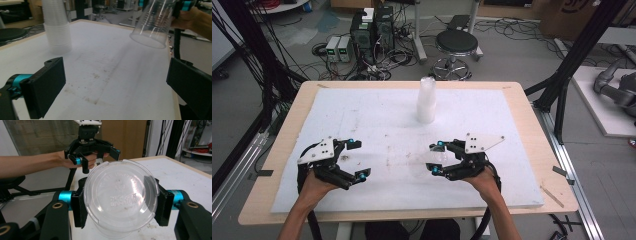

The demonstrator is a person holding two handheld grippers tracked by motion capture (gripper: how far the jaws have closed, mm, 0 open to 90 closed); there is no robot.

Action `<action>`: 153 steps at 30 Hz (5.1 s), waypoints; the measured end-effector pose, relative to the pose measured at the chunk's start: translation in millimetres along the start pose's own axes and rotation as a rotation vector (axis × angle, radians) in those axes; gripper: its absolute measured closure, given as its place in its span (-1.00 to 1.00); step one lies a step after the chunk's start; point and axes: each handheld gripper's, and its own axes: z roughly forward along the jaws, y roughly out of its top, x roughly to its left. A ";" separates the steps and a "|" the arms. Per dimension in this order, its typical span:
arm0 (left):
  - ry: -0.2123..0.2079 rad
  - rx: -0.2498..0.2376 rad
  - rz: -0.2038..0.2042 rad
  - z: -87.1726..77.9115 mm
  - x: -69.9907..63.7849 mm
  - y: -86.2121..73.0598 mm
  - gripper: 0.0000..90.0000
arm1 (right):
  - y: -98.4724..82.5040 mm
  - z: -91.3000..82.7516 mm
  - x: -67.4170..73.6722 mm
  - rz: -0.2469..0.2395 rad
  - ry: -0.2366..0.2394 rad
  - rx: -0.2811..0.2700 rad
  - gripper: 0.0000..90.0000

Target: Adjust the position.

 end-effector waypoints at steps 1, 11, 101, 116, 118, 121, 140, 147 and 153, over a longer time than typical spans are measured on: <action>0.000 0.000 0.000 0.0 0.0 0.0 -0.95 | 0.1 0.4 -0.3 -0.007 -0.001 -0.004 -0.08; -0.143 -0.022 0.028 47.5 -13.1 14.7 -0.95 | 1.0 5.0 2.2 -0.003 0.032 -0.008 -0.08; -0.231 0.703 0.185 124.7 -35.1 86.1 -0.19 | 39.3 25.8 -10.5 -0.155 0.055 0.743 -0.66; -0.236 0.741 0.199 137.4 -38.8 86.4 -0.17 | 43.8 34.4 -11.0 -0.170 0.087 0.780 -0.56; -0.239 0.742 0.200 138.3 -39.0 86.3 -0.17 | 44.8 35.9 -10.6 -0.171 0.090 0.784 -0.56; -0.240 0.741 0.201 139.0 -39.2 86.3 -0.17 | 46.8 38.6 -10.1 -0.176 0.091 0.788 -0.53; -0.251 0.729 0.204 141.1 -38.7 83.2 -0.19 | 48.1 45.4 -8.9 -0.194 0.123 0.815 -0.05; -0.230 0.688 0.207 140.3 -36.2 79.3 -0.84 | 47.0 45.0 -10.1 -0.182 0.117 0.827 -0.04; -0.234 0.653 0.186 135.3 -34.0 77.7 -0.84 | 47.0 43.2 -11.5 -0.181 0.113 0.824 -0.04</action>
